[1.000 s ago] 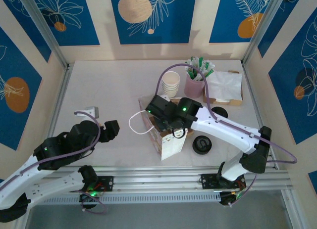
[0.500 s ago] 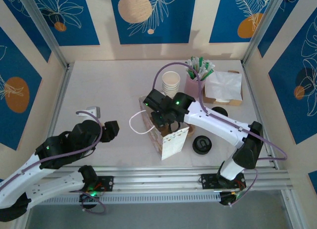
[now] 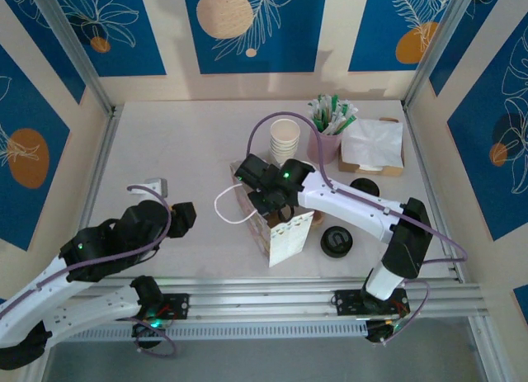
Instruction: Pack the takeout coffee
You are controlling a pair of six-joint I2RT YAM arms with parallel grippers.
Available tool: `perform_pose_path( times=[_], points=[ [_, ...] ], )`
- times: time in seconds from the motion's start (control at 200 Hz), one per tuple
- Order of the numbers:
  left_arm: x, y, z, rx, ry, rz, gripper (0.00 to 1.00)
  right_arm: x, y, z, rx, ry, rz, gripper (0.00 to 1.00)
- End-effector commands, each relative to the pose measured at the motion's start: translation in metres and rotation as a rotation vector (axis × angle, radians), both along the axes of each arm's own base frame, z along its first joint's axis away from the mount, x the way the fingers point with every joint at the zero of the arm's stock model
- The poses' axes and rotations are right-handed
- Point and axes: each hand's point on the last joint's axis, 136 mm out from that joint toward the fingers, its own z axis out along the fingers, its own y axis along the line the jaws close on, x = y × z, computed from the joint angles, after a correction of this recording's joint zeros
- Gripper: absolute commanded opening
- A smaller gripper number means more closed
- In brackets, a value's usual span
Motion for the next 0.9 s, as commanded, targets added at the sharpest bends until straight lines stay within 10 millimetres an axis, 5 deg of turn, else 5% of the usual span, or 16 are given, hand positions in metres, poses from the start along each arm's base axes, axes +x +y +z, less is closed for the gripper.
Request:
perform_pose_path(
  times=[0.0, 0.33, 0.895],
  points=[
    [0.000, 0.003, -0.005, 0.011, 0.008, 0.018, 0.57, -0.002, -0.001, -0.012, -0.011, 0.027, -0.001, 0.07],
    [0.000, -0.005, -0.008, -0.015, 0.024, 0.003, 0.57, 0.009, 0.005, -0.034, 0.015, 0.017, -0.015, 0.06],
    [0.001, -0.026, -0.016, -0.053, 0.064, -0.039, 0.59, 0.003, -0.007, -0.104, -0.084, 0.128, -0.053, 0.05]
  ],
)
